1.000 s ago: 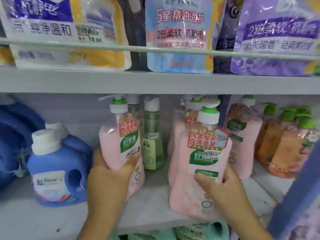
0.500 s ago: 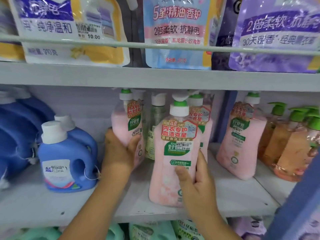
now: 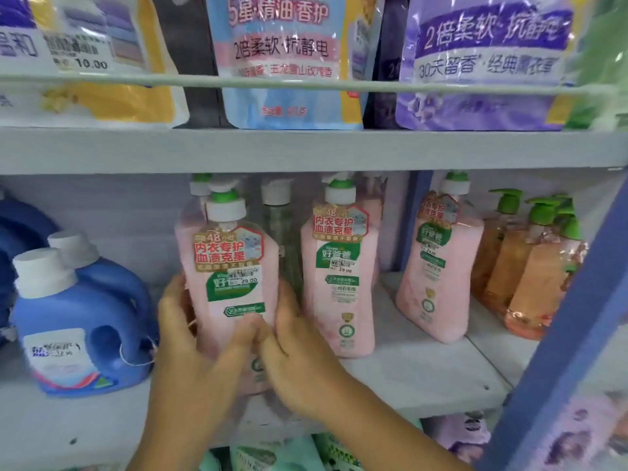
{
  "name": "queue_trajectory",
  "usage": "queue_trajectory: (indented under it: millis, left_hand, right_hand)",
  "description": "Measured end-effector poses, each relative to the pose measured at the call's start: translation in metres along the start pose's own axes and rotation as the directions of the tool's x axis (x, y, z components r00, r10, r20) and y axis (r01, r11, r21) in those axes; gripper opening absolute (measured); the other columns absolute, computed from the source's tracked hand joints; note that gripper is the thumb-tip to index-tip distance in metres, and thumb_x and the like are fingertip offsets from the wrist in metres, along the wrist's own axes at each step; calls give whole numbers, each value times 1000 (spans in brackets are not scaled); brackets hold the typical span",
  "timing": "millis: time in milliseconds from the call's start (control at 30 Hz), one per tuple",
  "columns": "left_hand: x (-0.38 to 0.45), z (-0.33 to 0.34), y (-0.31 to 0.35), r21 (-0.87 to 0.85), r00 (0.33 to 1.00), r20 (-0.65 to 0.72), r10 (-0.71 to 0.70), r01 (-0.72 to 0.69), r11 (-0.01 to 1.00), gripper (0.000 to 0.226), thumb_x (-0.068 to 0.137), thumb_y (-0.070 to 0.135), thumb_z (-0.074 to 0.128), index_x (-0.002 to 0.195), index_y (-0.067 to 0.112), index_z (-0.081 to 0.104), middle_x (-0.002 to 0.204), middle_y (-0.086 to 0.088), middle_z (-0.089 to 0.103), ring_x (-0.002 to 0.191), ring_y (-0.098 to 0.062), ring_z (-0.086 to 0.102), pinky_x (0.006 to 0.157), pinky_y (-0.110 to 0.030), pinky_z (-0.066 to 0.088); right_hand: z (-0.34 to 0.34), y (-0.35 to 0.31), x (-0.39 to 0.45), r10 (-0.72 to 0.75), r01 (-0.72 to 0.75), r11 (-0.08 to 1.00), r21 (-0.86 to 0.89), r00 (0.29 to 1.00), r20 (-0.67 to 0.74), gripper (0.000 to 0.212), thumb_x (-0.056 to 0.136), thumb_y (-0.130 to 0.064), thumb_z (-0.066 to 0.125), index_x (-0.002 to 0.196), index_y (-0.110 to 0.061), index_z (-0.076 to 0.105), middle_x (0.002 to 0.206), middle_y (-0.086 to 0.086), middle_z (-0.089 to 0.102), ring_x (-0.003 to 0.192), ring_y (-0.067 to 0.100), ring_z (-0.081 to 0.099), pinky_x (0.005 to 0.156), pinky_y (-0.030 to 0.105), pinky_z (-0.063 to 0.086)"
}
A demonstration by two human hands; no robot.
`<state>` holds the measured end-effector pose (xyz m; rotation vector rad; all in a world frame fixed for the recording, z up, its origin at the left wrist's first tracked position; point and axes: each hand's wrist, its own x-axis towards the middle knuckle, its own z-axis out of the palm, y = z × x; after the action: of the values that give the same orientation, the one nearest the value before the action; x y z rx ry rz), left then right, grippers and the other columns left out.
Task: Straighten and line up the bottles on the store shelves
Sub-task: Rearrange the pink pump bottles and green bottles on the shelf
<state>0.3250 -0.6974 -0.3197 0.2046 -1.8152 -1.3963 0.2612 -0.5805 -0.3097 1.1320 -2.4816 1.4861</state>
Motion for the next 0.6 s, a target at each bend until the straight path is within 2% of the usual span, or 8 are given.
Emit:
queue_trajectory:
  millis: [100, 167, 267, 333, 400, 467, 500, 600]
  left_hand:
    - [4, -8, -10, 10, 993, -97, 61, -60, 998, 78, 80, 10, 84, 140, 37, 42, 128, 17, 63, 111, 8, 62, 91, -20, 52]
    - [4, -6, -13, 77, 986, -131, 107, -97, 992, 73, 85, 1, 78, 138, 39, 44, 126, 8, 64, 108, 7, 62, 85, -10, 51]
    - [3, -1, -14, 82, 963, -226, 145, -129, 988, 73, 83, 10, 82, 137, 41, 44, 130, 3, 61, 118, -17, 63, 97, -27, 52]
    - [-9, 11, -2, 253, 914, -290, 283, -212, 944, 70, 84, 39, 72, 144, 20, 44, 140, -17, 52, 128, -35, 54, 109, -48, 46]
    - [-26, 34, 10, 356, 863, -176, 473, -392, 848, 70, 85, 38, 66, 139, -1, 45, 140, -30, 44, 135, -42, 44, 116, -52, 36]
    - [-31, 63, 19, 210, 884, -8, 468, -456, 865, 76, 79, 36, 70, 143, 7, 41, 149, -14, 38, 144, -24, 37, 119, -45, 33]
    - [-26, 76, 26, 118, 930, 56, 363, -367, 923, 82, 77, 41, 74, 147, 18, 37, 153, 1, 36, 147, -12, 34, 119, -45, 35]
    - [0, 105, 30, 21, 983, 182, -19, 15, 1000, 84, 74, 34, 88, 137, 42, 33, 119, 46, 58, 114, 19, 56, 99, -24, 52]
  right_hand:
    - [-7, -4, 4, 40, -43, 999, 8, 982, 184, 62, 102, -53, 41, 155, -50, 9, 157, -16, 41, 137, 14, 49, 112, 45, 44]
    - [-29, -1, -7, -16, 10, 999, 33, 987, 160, 54, 100, -46, 50, 151, -48, 33, 148, -19, 51, 132, 7, 53, 109, 38, 47]
    - [-82, 13, -43, -38, 91, 987, 131, 933, -359, 22, 97, -26, 59, 113, -34, 72, 116, -16, 70, 107, 6, 67, 88, 23, 54]
    - [-119, 30, -58, -18, 82, 995, 57, 708, -706, 16, 94, -19, 61, 100, -32, 69, 108, -11, 68, 101, 7, 65, 86, 24, 53]
    - [-147, 57, -54, 78, -67, 997, 49, 550, -832, 19, 91, -25, 67, 109, -31, 63, 117, -4, 63, 106, 9, 62, 93, 34, 53]
    - [-163, 74, -38, 209, -222, 971, 94, 579, -788, 56, 80, -44, 74, 131, -32, 54, 132, -2, 59, 119, 15, 61, 99, 38, 52]
    - [-165, 86, -29, 261, -236, 961, 142, 618, -742, 68, 77, -46, 78, 137, -31, 49, 133, -3, 59, 119, 15, 61, 99, 33, 52]
    - [-154, 107, -14, 278, -181, 960, 212, 659, -699, 56, 80, -20, 84, 121, -36, 48, 112, -9, 64, 101, 9, 65, 83, 17, 51]
